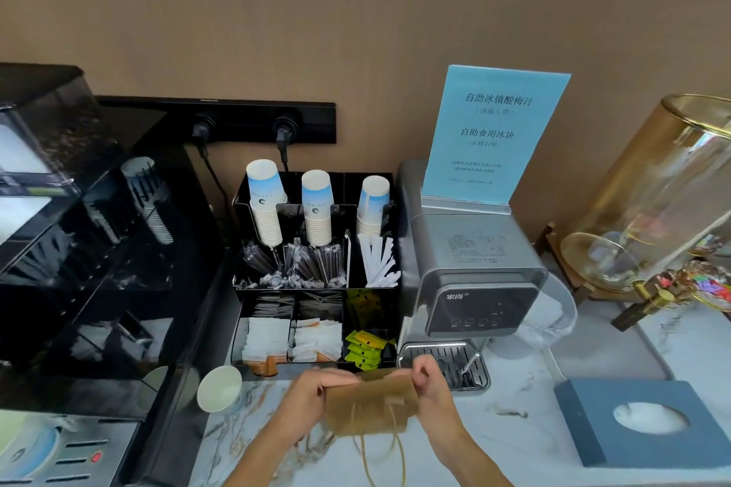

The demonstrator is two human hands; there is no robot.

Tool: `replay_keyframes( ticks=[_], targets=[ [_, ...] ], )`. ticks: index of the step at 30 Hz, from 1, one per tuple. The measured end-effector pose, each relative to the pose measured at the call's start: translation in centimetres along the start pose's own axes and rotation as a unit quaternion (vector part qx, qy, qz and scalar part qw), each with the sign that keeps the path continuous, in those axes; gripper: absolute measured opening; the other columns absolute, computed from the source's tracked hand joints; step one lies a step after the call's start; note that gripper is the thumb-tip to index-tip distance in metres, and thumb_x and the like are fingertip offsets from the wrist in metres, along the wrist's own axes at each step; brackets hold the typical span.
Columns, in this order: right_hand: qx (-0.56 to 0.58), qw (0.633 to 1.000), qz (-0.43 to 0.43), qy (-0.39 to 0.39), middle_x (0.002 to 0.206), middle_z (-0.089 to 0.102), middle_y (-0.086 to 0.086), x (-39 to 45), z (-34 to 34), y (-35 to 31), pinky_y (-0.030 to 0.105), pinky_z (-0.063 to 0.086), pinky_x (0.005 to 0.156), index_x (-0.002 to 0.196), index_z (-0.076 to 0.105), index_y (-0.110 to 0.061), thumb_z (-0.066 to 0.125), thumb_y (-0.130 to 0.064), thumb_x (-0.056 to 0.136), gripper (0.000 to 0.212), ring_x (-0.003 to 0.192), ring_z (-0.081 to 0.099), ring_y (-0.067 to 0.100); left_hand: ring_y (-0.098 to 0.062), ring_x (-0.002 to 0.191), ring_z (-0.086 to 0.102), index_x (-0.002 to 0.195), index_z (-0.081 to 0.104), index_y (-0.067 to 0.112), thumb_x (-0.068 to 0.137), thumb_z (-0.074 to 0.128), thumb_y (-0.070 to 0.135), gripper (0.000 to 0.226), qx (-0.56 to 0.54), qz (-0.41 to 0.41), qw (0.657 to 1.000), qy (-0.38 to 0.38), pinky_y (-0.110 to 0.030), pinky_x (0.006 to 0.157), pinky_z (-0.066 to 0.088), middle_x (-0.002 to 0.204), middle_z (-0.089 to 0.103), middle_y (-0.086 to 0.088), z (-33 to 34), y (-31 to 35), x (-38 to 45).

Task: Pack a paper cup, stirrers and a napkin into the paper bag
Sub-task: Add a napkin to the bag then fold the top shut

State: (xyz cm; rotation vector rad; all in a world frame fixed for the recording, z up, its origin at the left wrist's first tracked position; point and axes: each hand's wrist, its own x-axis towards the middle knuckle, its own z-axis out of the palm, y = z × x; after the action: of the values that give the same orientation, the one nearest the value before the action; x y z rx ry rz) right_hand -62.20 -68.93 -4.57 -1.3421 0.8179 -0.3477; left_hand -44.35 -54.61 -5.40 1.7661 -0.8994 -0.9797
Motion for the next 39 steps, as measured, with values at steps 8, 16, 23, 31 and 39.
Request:
replay_keyframes(
  ticks=[8, 16, 23, 31, 39],
  targets=[
    [0.004, 1.000, 0.005, -0.020, 0.103, 0.077, 0.013, -0.4, -0.8, 0.7, 0.026, 0.055, 0.074, 0.088, 0.073, 0.002, 0.048, 0.025, 0.084, 0.035, 0.097, 0.071, 0.025, -0.021, 0.116, 0.065, 0.089, 0.082, 0.011, 0.082, 0.057, -0.023, 0.042, -0.093, -0.050, 0.994, 0.026, -0.036, 0.101, 0.053, 0.113, 0.076, 0.004, -0.1, -0.5, -1.2],
    [0.083, 0.995, 0.035, -0.051, 0.109, 0.074, 0.017, -0.8, -1.2, 1.2, 0.033, 0.054, 0.071, 0.079, 0.069, 0.001, 0.045, 0.027, 0.083, 0.036, 0.099, 0.068, 0.029, -0.009, 0.083, 0.071, 0.075, 0.079, 0.004, 0.091, 0.041, -0.017, 0.047, -0.094, -0.054, 0.994, 0.033, -0.021, 0.075, 0.055, 0.101, 0.079, 0.003, -0.3, 1.1, -2.3],
    [0.159, 0.981, 0.069, -0.087, 0.114, 0.070, 0.027, -1.4, -0.8, 1.4, 0.034, 0.053, 0.081, 0.096, 0.072, 0.013, 0.060, 0.004, 0.066, 0.033, 0.101, 0.065, 0.030, -0.001, 0.100, 0.066, 0.093, 0.078, 0.031, 0.082, 0.077, 0.022, 0.014, -0.050, -0.047, 0.998, -0.001, -0.012, 0.082, 0.050, 0.108, 0.075, 0.008, -0.4, 1.0, -3.2],
    [-0.232, 0.971, -0.019, -0.060, 0.119, 0.062, -0.017, -1.0, 0.7, 1.3, 0.015, 0.048, 0.089, 0.100, 0.064, -0.044, 0.079, -0.017, 0.076, 0.039, 0.110, 0.059, 0.010, 0.004, 0.098, 0.053, 0.081, 0.068, 0.048, 0.077, 0.081, 0.029, 0.024, 0.142, -0.012, 0.989, 0.045, -0.013, 0.080, 0.044, 0.100, 0.067, 0.021, -0.4, -0.2, -1.7],
    [-0.388, 0.917, -0.022, -0.088, 0.126, 0.052, -0.034, 0.3, 1.3, 0.7, 0.029, 0.031, 0.109, 0.081, 0.059, -0.058, 0.079, -0.036, 0.073, 0.031, 0.118, 0.034, 0.008, 0.001, 0.106, 0.048, 0.090, 0.074, 0.046, 0.071, 0.084, 0.030, 0.027, 0.107, -0.058, 0.992, 0.032, -0.019, 0.092, 0.040, 0.112, 0.064, 0.008, 0.6, -1.5, -0.7]
  ],
)
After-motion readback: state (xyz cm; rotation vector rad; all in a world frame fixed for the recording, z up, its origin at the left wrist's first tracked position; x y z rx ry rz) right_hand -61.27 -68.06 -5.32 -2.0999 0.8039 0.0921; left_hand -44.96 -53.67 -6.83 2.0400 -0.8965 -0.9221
